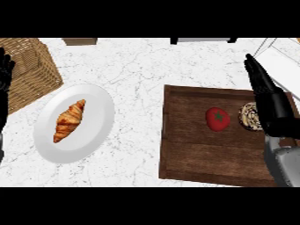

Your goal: Pick the tomato from the tray and place it in the tiered shelf

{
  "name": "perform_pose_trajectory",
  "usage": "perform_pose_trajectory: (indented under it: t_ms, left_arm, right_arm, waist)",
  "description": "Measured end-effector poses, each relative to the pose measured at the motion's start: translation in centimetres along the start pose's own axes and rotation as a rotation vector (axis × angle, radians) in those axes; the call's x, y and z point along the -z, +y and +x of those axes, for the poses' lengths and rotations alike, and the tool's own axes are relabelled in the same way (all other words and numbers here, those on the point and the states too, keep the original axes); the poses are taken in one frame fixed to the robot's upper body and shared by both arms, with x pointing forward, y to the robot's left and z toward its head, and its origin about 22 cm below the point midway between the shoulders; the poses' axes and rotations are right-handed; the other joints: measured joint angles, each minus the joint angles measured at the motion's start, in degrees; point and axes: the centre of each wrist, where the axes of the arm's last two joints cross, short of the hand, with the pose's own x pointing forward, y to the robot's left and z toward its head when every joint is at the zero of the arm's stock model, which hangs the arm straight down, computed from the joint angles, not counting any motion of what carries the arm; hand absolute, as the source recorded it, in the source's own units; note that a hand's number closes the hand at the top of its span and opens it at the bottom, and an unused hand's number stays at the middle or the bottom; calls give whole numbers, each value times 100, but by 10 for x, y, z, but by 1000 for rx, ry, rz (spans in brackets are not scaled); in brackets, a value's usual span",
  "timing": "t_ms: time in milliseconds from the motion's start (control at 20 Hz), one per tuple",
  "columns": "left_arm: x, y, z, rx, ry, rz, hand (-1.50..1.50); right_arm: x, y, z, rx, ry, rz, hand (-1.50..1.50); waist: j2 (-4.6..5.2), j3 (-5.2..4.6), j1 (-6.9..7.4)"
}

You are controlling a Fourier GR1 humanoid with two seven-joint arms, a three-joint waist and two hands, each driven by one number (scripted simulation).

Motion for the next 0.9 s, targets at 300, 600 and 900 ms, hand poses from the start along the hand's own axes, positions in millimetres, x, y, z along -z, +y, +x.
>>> perform_pose_trajectory:
  t_ms: [300, 600, 900]
  left_arm:
    - [-28, 1, -30, -29, 239, -69, 0]
    - [-65, 3, -59, -76, 446, -115, 0]
    - [-82, 4, -69, -101, 520, -131, 0]
  right_arm:
    - [20, 38, 17, -30, -11, 54, 150]
    - [3, 34, -15, -381, 105, -252, -150]
    - [-18, 107, 2, -455, 159, -251, -150]
  waist:
    - [51, -168, 133]
    - [52, -240, 65]
    - [26, -227, 10]
